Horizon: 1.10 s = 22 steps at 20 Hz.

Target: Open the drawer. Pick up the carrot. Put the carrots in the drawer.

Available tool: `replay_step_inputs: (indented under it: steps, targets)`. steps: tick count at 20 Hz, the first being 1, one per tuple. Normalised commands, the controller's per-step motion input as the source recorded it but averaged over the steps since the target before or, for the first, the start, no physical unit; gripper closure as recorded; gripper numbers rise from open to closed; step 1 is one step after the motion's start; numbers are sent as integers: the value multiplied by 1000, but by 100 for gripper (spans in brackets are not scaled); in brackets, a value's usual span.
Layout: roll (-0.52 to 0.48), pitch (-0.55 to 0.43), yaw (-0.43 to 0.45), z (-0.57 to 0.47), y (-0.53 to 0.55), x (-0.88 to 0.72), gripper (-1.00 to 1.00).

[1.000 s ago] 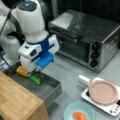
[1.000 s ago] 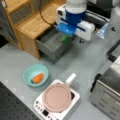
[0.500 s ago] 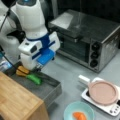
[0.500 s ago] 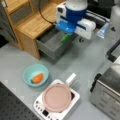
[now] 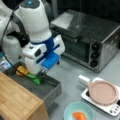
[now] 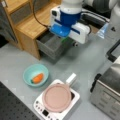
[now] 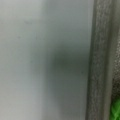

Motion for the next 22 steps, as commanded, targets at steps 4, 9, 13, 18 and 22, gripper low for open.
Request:
replay_step_inputs:
  steps: [4, 9, 13, 18, 22]
  targets:
    - [93, 177, -58, 128, -167, 644, -100]
    - [98, 178, -29, 140, -172, 415, -100]
    - [98, 195, 6, 143, -159, 295, -100]
    - [84, 227, 39, 53, -208, 433, -100]
    - [55, 256, 48, 79, -204, 534, -100]
